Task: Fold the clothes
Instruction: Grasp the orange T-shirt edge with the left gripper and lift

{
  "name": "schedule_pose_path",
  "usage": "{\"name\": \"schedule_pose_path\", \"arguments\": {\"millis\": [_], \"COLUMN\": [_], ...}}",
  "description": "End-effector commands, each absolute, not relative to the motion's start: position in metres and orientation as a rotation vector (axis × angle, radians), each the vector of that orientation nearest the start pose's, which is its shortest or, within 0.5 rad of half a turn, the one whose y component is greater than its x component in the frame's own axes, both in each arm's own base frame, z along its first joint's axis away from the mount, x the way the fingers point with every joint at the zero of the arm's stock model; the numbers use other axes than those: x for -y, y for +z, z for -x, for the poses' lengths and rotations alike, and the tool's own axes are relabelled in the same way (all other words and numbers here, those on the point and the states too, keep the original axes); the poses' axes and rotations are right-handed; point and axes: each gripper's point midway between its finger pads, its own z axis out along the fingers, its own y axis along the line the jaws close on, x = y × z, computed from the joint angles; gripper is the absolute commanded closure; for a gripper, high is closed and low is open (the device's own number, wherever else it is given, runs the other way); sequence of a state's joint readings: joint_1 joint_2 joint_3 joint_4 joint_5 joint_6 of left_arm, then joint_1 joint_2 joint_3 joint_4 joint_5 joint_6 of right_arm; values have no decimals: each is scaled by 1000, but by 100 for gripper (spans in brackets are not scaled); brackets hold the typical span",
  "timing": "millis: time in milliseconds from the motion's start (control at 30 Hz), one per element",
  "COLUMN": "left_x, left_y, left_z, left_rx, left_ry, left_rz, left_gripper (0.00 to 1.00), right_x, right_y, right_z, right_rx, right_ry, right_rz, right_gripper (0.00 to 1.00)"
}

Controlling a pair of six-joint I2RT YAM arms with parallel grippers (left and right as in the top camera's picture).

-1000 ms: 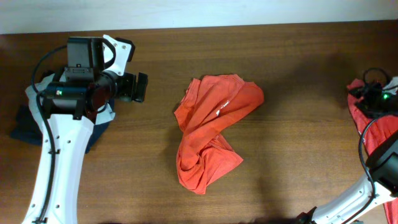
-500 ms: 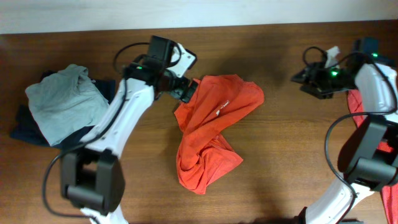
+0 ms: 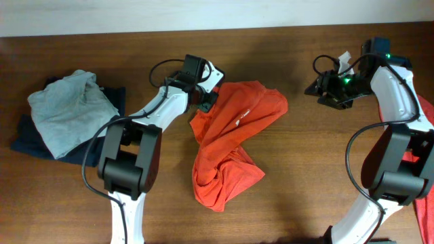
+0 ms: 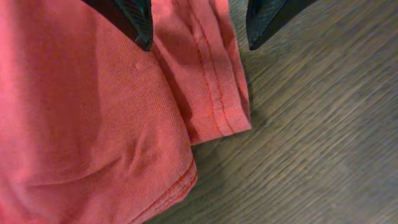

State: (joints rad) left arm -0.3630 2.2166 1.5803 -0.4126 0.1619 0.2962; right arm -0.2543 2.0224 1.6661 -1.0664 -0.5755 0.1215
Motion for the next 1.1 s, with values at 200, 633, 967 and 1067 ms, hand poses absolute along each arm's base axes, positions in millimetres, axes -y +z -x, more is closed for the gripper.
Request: {"name": "schedule_pose_path", "arguments": {"millis": [200,633,967,1067], "left_x": [217,203,168,178], "left_y": [10,-18,188,264], "left_z": [-483,-467,-516,-515], "left_rx": [-2476,-2597,-2391,-2260], "left_ry": [-255,-214,177,159], "left_rz": [-920,-934,-759,-733], "left_gripper": [82,99,100,100], "right_x": [15,14,12,7], "right_y": [117,116,116,116], "right_z": [-426,-421,-421,-421], "right_rx": [-2803,-2822,-2824,-2829], "right_ry": [802,810,805,804], "right_rz": [-445,-459,-401,-363], "right_gripper": [41,41,41,41]}}
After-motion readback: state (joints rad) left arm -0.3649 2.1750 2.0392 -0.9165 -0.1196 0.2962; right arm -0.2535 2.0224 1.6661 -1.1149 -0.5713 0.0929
